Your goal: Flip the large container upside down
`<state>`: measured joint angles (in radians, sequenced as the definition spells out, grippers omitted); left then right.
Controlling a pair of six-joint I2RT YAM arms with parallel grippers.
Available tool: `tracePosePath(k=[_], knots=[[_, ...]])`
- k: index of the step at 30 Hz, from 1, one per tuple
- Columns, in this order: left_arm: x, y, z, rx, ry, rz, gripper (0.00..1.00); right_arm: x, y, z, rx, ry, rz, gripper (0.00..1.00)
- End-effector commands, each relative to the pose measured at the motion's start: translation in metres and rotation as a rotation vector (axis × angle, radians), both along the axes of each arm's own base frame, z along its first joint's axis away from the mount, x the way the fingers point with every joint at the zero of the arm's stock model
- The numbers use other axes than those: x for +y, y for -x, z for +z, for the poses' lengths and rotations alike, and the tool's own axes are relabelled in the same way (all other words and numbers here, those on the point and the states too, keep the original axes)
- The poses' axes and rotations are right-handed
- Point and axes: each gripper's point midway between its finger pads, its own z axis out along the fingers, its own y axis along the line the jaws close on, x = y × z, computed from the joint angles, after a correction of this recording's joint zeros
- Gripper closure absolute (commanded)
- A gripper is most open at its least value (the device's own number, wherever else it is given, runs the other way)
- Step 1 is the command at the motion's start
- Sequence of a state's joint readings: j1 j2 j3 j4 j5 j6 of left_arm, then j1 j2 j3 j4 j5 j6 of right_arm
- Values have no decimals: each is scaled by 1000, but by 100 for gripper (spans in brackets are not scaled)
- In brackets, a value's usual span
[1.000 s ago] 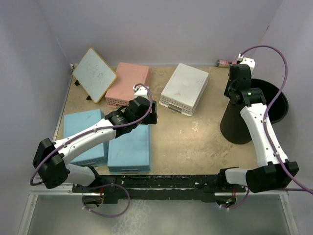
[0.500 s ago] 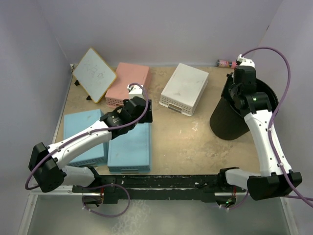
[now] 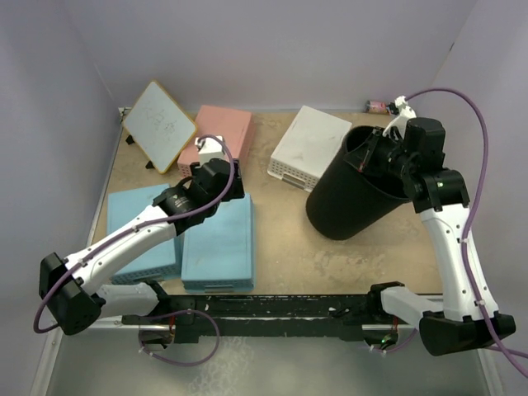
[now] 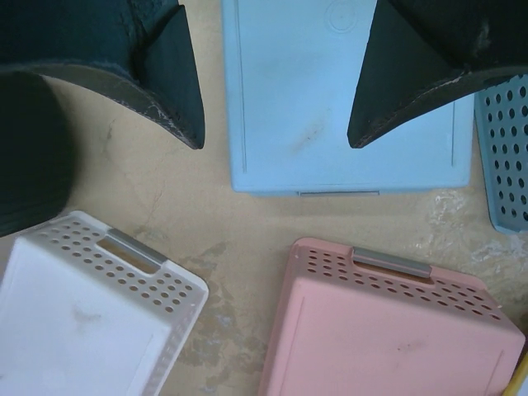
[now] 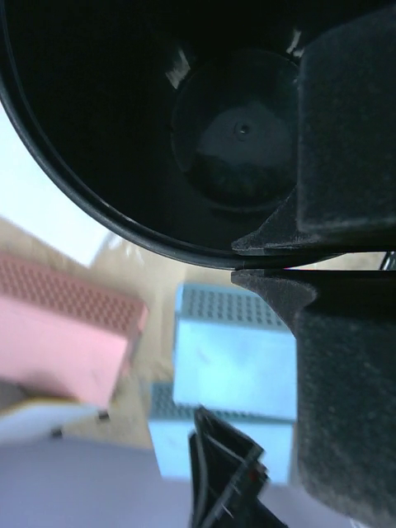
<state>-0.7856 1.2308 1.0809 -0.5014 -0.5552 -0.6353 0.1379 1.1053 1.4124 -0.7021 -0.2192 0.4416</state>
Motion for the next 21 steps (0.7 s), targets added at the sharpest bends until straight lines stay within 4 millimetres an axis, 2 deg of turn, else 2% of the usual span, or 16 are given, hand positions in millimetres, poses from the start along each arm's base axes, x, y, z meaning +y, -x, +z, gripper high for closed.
tracePosePath(k=[1,5,10,16,21], knots=[[9,-5,36,-82,100,64,33,60,19,49,-102,-303,272,100],[8,-5,45,-99,133,63,33,71,20,50,-106,-399,303,100],[-12,-5,49,-90,200,-1,33,70,17,18,-24,-445,242,100],[-38,1,33,-17,264,-101,33,41,17,-29,43,-304,73,100],[-55,7,26,21,324,-153,33,2,30,-70,97,-115,-79,100]])
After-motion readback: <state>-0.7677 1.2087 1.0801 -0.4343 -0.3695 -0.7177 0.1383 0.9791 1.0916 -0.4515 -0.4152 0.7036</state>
